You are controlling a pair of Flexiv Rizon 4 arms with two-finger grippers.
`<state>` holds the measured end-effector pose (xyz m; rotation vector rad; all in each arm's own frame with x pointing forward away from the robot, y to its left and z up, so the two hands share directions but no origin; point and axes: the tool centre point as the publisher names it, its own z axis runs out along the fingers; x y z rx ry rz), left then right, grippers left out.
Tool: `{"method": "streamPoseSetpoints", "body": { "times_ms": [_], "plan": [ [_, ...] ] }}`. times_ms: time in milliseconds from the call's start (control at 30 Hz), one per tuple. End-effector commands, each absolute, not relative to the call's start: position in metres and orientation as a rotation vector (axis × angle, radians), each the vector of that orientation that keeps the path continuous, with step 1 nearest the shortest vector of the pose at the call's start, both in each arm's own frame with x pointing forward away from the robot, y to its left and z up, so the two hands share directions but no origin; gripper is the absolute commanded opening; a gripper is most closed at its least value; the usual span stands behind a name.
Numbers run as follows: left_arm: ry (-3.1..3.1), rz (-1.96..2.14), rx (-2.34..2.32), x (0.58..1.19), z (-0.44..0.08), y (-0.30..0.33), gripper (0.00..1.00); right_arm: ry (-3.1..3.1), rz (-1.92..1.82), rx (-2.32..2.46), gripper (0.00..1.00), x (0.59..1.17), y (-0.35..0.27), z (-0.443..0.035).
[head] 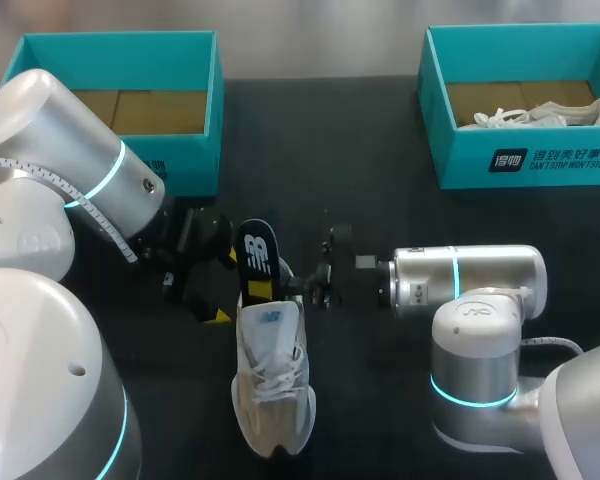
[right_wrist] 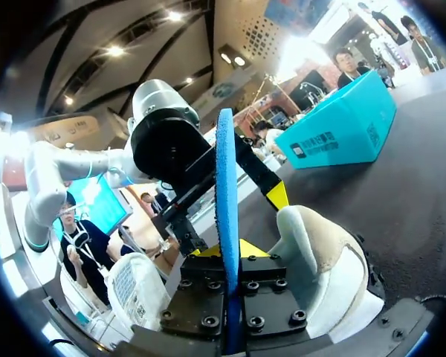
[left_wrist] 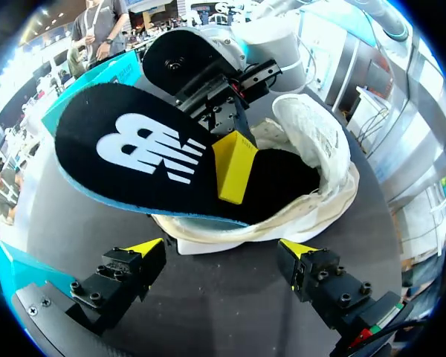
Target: Take the shoe out of the shoebox, open the shoe tongue, remove and reinsert the insole, then place the shoe into the shoebox
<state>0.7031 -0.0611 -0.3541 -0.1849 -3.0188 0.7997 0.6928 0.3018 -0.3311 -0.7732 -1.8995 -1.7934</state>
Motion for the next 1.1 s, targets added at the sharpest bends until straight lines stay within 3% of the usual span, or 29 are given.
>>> {"method": "streamPoseSetpoints", "body": {
  "times_ms": [33, 633, 700, 800, 1100],
  "plan": [
    [-3.018, 0.8, -0.186, 0.703, -0.355, -0.061, 1.0, -1.893, -1.765, -0.801, 0.0, 0.686, 0.302, -0.336],
    [-3.018, 0.8, -0.186, 0.703, -0.355, -0.061, 1.0, -1.836, -1.743, -0.849, 0.0, 0.669, 0.309, -0.345],
    [-3.018, 0.8, -0.186, 0.703, -0.355, -0.061, 1.0, -1.851, -1.748, -0.842, 0.25, 0.67, 0.308, -0.341],
    [-3.018, 0.8, -0.186, 0.703, -0.355, -0.061, 1.0, -1.881, -1.759, -0.83, 0.4, 0.674, 0.307, -0.335],
    [-3.018, 0.8, -0.186, 0.703, -0.355, -0.061, 1.0, -1.963, -1.756, -0.8, 0.35, 0.685, 0.303, -0.321]
  ]
}}
